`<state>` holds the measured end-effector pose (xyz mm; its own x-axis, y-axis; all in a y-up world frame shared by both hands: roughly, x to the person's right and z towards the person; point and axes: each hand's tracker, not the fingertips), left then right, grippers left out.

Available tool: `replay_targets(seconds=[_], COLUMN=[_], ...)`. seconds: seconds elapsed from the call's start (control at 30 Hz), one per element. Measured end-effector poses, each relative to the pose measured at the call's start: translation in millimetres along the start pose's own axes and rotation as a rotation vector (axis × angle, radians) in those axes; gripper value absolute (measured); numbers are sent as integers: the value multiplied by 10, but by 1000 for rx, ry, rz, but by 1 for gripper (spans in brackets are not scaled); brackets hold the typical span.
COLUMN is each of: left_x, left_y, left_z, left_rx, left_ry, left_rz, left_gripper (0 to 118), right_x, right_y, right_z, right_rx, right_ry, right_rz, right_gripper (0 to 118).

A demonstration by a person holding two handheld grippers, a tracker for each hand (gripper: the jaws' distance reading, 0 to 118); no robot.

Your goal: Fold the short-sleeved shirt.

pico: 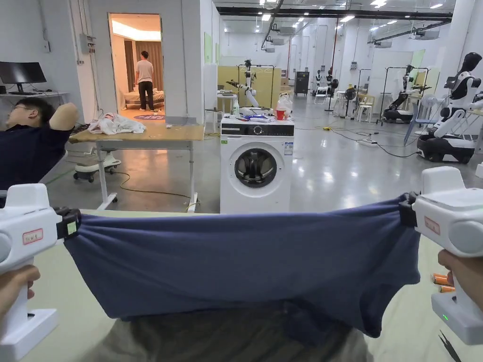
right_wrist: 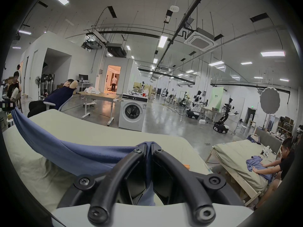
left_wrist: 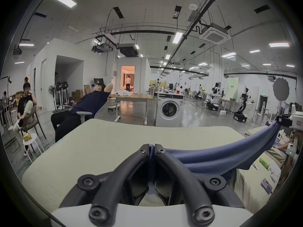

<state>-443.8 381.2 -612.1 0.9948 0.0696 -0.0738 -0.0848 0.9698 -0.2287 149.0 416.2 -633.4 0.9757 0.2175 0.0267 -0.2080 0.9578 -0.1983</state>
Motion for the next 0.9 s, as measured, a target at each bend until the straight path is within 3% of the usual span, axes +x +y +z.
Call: replay_targets(seconds=[0.47, 0.9], left_x=[-246, -270], left_y=[-876, -2238], left_z=[1292, 1538], left_rx=[-22, -383], left_ry=[-20, 0], left_rz=[52, -48], left_gripper=[0, 0], right_x=[-7, -184], right_y=[-982, -2406], right_z=[1281, 1593], right_rx=[-81, -432], right_ry=[47, 123], right_rz=[42, -25], right_gripper=[3, 3])
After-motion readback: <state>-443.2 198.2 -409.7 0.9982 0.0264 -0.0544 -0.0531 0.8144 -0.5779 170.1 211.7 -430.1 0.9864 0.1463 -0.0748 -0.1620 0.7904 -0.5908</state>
